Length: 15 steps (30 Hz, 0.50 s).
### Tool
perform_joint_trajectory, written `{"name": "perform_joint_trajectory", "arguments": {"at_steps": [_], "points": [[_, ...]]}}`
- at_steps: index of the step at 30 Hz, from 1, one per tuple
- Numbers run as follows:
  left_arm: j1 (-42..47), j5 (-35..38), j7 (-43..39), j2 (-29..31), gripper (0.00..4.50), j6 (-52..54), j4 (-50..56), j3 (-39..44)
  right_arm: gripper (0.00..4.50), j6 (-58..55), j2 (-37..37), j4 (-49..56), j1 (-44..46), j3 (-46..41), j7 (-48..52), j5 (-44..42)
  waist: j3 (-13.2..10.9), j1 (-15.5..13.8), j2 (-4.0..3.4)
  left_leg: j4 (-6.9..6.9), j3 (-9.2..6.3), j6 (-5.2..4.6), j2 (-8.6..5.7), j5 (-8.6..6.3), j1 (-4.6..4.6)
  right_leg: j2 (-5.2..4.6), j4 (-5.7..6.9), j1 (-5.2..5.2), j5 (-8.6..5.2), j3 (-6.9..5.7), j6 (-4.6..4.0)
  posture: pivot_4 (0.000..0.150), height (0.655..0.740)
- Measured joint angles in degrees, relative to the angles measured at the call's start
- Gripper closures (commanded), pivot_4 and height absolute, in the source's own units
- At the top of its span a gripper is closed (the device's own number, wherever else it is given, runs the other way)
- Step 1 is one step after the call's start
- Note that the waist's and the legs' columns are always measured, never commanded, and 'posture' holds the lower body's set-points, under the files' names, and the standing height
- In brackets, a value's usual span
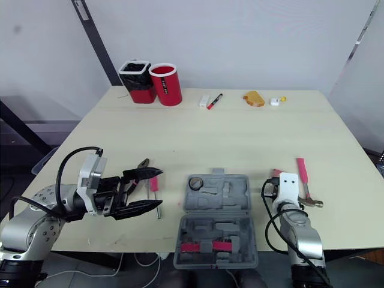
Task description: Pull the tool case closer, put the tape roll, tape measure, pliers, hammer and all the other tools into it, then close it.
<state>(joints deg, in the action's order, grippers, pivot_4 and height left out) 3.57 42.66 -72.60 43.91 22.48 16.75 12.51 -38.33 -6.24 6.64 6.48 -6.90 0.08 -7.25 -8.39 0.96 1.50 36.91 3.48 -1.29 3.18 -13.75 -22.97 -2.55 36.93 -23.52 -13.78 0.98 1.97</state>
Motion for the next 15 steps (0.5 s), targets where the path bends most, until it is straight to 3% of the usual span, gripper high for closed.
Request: {"name": "perform_joint_trajectory", "arguments": {"at_steps": [9, 15], "points": [[-1.8, -0.13, -0.34, -0.22, 0.0, -0.86, -0.05, 0.13, 4.38, 0.14, -5.39, 5.51, -7.54, 1.54, 7.77, -0.97, 0.02, -0.16, 0.03, -0.03, 0.0, 0.0, 0.01, 0.0, 0.0, 0.0, 0.0, 0.0, -0.02, -0.04, 0.0, 0.15, 0.74], [-3.56, -0.84, -0.99, -0.48, 0.0, -2.11, -0.26, 0.27, 4.38, -0.17, -9.22, 14.75, -18.8, 2.57, 14.04, -3.43, 0.08, -0.21, 0.11, -0.05, -0.03, 0.0, 0.05, 0.0, 0.05, -0.01, 0.0, 0.01, -0.11, -0.04, 0.14, 0.15, 0.74]]}}
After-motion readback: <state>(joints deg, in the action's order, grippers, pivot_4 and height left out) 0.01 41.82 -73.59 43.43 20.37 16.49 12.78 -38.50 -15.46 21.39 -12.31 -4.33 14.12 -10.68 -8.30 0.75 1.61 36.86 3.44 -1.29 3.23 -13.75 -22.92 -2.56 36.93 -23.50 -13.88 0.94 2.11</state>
